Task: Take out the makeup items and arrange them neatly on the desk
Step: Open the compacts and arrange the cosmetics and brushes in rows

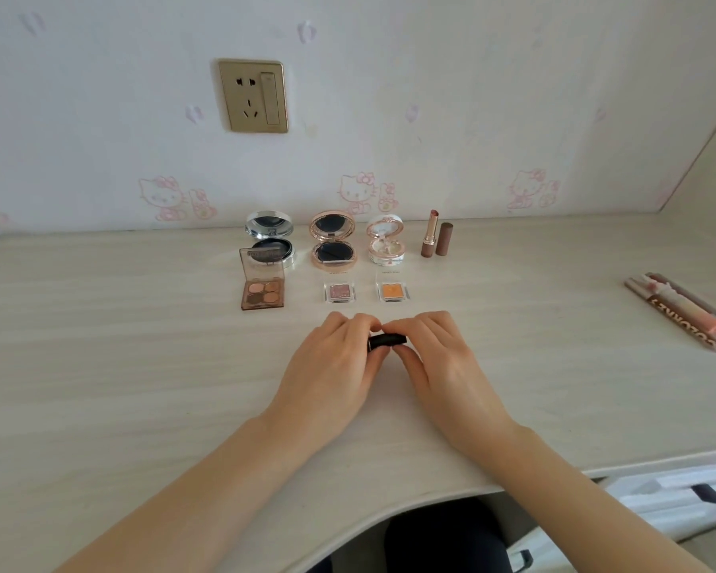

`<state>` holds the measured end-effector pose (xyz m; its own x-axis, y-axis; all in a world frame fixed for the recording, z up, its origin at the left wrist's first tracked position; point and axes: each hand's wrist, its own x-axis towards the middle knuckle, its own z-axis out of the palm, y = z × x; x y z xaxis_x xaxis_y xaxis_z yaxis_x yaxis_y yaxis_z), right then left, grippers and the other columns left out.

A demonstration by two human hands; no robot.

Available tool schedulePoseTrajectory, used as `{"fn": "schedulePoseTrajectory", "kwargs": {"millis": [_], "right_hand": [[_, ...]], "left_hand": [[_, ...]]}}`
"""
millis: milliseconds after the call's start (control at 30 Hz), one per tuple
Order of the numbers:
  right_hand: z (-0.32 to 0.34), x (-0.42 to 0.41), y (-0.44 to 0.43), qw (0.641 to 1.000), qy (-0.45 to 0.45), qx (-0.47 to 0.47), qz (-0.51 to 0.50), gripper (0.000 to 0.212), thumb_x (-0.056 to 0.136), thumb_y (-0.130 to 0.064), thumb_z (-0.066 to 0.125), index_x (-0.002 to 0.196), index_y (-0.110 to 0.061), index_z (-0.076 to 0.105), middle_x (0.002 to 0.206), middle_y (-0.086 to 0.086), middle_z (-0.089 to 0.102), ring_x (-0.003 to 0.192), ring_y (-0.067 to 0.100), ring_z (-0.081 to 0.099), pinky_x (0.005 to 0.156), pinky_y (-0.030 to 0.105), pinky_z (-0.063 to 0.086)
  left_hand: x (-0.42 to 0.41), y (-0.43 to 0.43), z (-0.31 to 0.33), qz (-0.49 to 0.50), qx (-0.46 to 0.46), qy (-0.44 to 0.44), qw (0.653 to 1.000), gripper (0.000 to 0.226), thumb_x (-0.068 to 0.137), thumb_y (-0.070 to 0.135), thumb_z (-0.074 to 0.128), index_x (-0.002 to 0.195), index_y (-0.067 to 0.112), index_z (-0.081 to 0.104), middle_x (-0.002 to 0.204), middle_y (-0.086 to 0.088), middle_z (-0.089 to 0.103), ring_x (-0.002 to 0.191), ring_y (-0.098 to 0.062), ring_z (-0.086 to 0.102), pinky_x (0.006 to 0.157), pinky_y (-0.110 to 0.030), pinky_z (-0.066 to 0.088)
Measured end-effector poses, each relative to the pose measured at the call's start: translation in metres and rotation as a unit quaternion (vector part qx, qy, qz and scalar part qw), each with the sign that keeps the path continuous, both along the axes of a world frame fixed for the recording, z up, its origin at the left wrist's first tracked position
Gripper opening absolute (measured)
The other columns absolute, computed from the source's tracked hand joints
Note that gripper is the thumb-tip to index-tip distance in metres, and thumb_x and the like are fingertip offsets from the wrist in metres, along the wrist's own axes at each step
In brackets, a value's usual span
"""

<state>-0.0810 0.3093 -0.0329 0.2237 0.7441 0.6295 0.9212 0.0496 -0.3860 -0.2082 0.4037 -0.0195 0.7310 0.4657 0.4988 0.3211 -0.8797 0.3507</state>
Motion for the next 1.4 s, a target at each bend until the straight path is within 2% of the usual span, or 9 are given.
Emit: {"fn": "schedulePoseTrajectory", "kwargs": {"millis": [200, 533, 633, 767, 867, 1000, 1133, 1233, 1400], "right_hand": [[0.004, -0.004, -0.003, 0.999, -0.024, 0.034, 0.015, 0.024, 0.093, -0.007, 0.046, 0.108, -0.005, 0.064, 0.103, 0.001, 0.064, 0.097, 0.021, 0.053, 0.084, 0.023, 0.045], [0.002, -0.003, -0.002, 0.998, -0.045, 0.023, 0.030, 0.019, 0.093, -0.006, 0.050, 0.103, -0.005, 0.066, 0.097, 0.001, 0.066, 0.089, 0.021, 0.054, 0.078, 0.028, 0.046], [0.001, -0.003, -0.002, 0.998, -0.045, 0.023, 0.027, 0.016, 0.092, -0.004, 0.053, 0.103, -0.005, 0.066, 0.098, 0.001, 0.066, 0.090, 0.021, 0.055, 0.077, 0.030, 0.048], [0.002, -0.003, -0.003, 0.998, -0.035, 0.039, 0.025, 0.017, 0.093, -0.009, 0.051, 0.102, -0.004, 0.065, 0.098, 0.002, 0.066, 0.091, 0.022, 0.057, 0.076, 0.030, 0.048], [0.001, -0.001, -0.003, 0.999, -0.023, 0.037, 0.004, 0.015, 0.089, -0.004, 0.057, 0.102, -0.004, 0.064, 0.097, 0.002, 0.065, 0.092, 0.021, 0.057, 0.076, 0.029, 0.047], [0.002, 0.004, -0.005, 0.996, 0.064, 0.030, -0.055, 0.024, 0.086, 0.001, 0.063, 0.107, -0.011, 0.062, 0.099, -0.005, 0.061, 0.093, 0.007, 0.055, 0.082, 0.014, 0.042], [0.007, 0.003, -0.007, 0.985, 0.145, 0.032, -0.086, 0.027, 0.088, -0.008, 0.064, 0.113, -0.017, 0.057, 0.100, -0.006, 0.060, 0.091, -0.013, 0.048, 0.079, 0.000, 0.033], [0.008, 0.002, -0.007, 0.983, 0.153, 0.037, -0.090, 0.022, 0.087, -0.009, 0.065, 0.105, -0.018, 0.058, 0.094, -0.012, 0.057, 0.090, -0.004, 0.049, 0.077, 0.003, 0.035], [0.007, 0.001, -0.006, 0.990, 0.113, 0.046, -0.069, 0.022, 0.083, -0.003, 0.066, 0.101, -0.013, 0.061, 0.091, -0.006, 0.055, 0.085, 0.006, 0.049, 0.076, 0.008, 0.036]], "left_hand": [[0.000, -0.002, 0.001, -0.011, 0.063, 0.052, 0.997, 0.038, 0.096, 0.035, 0.026, 0.094, 0.012, 0.056, 0.076, 0.002, 0.058, 0.074, -0.018, 0.047, 0.059, -0.028, 0.039], [-0.005, 0.000, 0.004, -0.021, 0.089, 0.079, 0.993, 0.030, 0.098, 0.030, 0.028, 0.085, 0.013, 0.049, 0.065, 0.005, 0.039, 0.063, -0.017, 0.035, 0.055, -0.029, 0.028], [-0.006, 0.000, 0.008, -0.027, 0.044, 0.116, 0.992, 0.026, 0.101, 0.034, 0.030, 0.095, 0.014, 0.046, 0.068, 0.007, 0.035, 0.070, -0.019, 0.037, 0.060, -0.030, 0.026], [-0.010, 0.004, 0.012, -0.029, -0.024, 0.108, 0.993, 0.027, 0.099, 0.045, 0.032, 0.102, 0.020, 0.044, 0.071, 0.004, 0.042, 0.069, -0.018, 0.042, 0.066, -0.037, 0.042], [-0.012, 0.008, 0.011, -0.034, -0.033, 0.100, 0.994, 0.030, 0.096, 0.048, 0.040, 0.104, 0.019, 0.044, 0.073, 0.015, 0.036, 0.072, -0.012, 0.038, 0.067, -0.029, 0.037], [-0.015, 0.013, 0.006, -0.026, -0.051, 0.057, 0.997, 0.031, 0.094, 0.047, 0.046, 0.104, 0.018, 0.046, 0.073, 0.017, 0.036, 0.075, -0.010, 0.039, 0.068, -0.027, 0.034], [-0.014, 0.021, -0.001, -0.009, -0.154, 0.008, 0.988, 0.023, 0.091, 0.045, 0.050, 0.098, 0.025, 0.043, 0.081, 0.006, 0.052, 0.076, -0.010, 0.047, 0.068, -0.028, 0.041], [-0.013, 0.023, -0.003, -0.005, -0.213, -0.020, 0.977, 0.022, 0.092, 0.032, 0.057, 0.100, 0.027, 0.037, 0.078, 0.004, 0.053, 0.064, -0.007, 0.047, 0.058, -0.017, 0.034], [-0.012, 0.017, 0.002, -0.031, -0.255, -0.067, 0.964, 0.008, 0.099, 0.021, 0.043, 0.103, 0.021, 0.036, 0.057, 0.008, 0.038, 0.046, -0.008, 0.033, 0.047, -0.020, 0.027]]}}
